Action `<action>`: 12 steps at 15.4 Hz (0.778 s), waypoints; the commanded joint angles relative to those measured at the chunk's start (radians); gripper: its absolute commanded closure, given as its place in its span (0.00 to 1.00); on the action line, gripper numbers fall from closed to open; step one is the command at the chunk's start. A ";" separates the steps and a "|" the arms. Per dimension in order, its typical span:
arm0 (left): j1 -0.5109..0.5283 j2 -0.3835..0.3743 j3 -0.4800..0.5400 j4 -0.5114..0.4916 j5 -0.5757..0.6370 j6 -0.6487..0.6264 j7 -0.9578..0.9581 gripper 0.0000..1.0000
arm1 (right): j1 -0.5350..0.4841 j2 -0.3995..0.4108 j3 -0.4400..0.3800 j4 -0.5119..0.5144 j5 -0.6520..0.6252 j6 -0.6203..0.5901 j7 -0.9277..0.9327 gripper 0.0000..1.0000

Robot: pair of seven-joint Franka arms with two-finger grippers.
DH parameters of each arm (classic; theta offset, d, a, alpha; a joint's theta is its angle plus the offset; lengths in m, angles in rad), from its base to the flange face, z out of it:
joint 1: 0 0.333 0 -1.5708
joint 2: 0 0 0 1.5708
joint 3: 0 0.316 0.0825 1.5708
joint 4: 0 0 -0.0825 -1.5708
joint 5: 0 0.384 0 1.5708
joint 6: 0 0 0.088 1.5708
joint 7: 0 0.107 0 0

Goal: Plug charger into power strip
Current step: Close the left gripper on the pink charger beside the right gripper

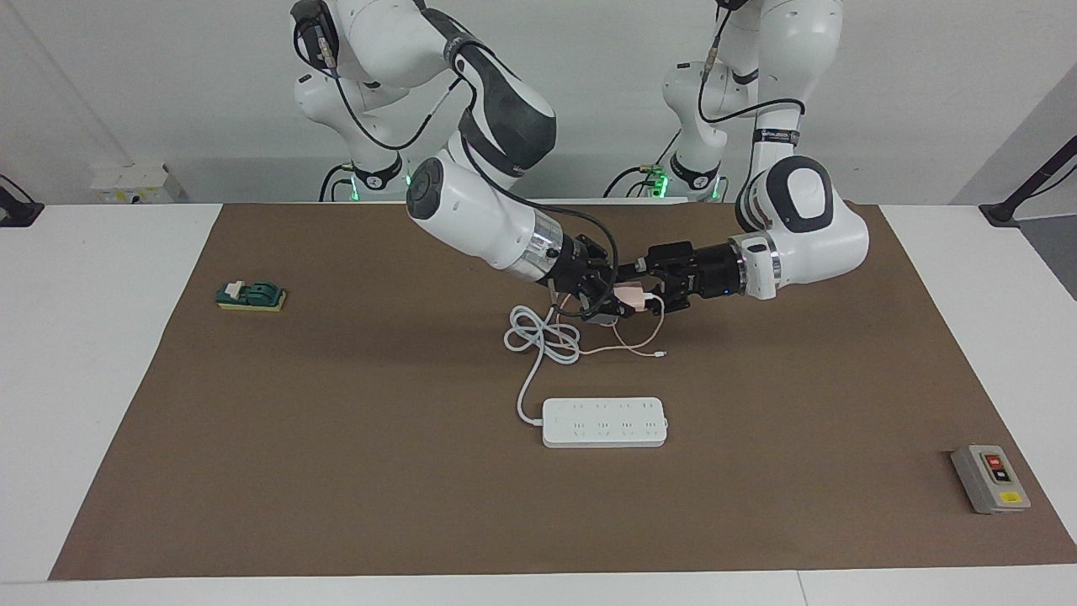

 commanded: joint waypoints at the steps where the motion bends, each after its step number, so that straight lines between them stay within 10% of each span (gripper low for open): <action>1: -0.006 -0.004 0.012 0.000 -0.006 -0.017 -0.013 0.00 | -0.001 0.010 -0.001 0.017 0.020 -0.005 0.027 1.00; 12: 0.020 0.065 0.012 0.058 0.008 -0.101 -0.002 0.00 | -0.001 0.010 0.000 0.018 0.021 -0.004 0.027 1.00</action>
